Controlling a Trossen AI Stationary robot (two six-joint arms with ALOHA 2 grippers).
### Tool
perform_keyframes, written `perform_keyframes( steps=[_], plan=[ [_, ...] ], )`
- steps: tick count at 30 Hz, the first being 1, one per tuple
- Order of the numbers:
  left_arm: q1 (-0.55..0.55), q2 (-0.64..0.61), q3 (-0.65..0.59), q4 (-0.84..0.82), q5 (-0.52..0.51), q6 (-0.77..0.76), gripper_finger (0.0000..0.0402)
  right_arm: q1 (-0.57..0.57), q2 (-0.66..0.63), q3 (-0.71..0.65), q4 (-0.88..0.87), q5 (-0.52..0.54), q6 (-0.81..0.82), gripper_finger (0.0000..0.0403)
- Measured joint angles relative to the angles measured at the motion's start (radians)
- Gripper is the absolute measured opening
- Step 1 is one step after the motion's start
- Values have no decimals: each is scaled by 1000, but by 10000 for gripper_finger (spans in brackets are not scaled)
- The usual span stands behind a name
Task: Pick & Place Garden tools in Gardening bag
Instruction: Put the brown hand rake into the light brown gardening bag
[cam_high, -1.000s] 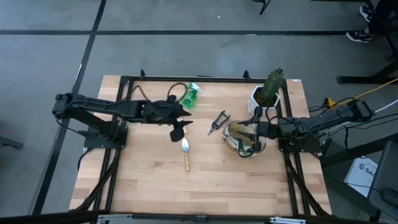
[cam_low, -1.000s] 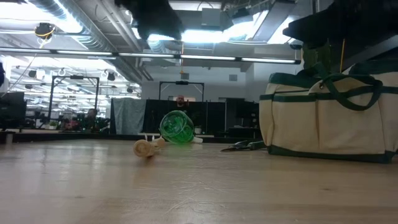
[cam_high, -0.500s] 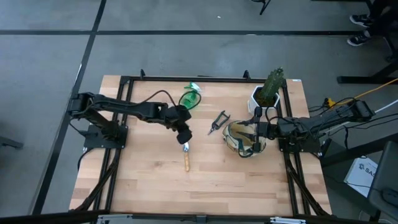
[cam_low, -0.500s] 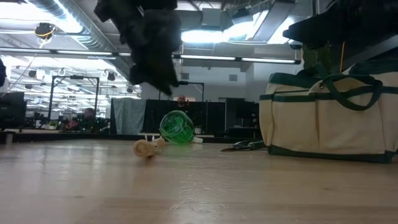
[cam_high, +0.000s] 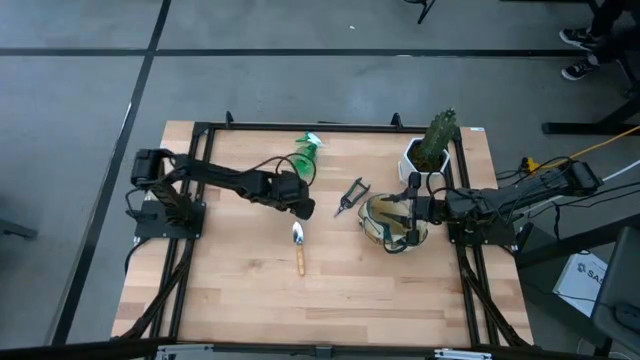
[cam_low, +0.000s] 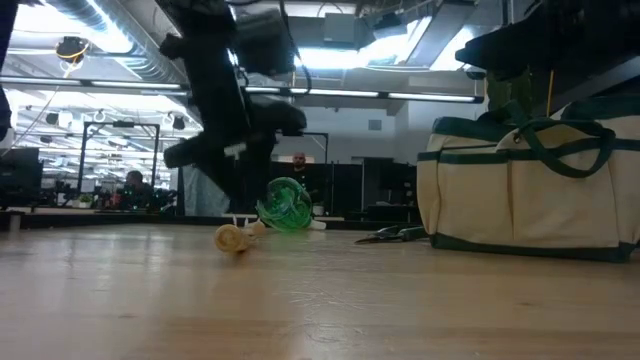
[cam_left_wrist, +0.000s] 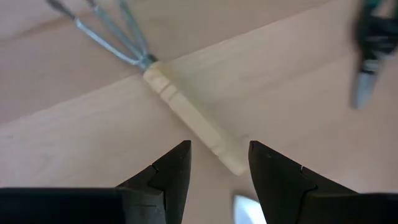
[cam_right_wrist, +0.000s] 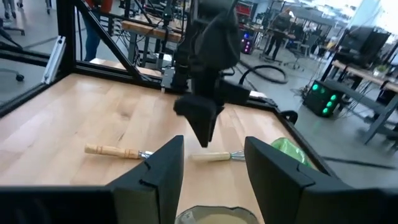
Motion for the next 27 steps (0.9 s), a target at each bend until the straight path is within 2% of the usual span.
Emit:
perform_keyframes(
  steps=[6,12,22,27],
  plan=[
    [2,96,1,27,-47,-127,157,0,0,0,-8,0,42,172],
    [0,162,6,12,-111,-107,157,0,0,0,-8,0,46,172],
    [-19,141,1,-22,-162,140,157,0,0,0,-12,0,46,172],
    [-14,137,3,-69,-100,265,157,0,0,0,-12,0,46,172]
  ],
)
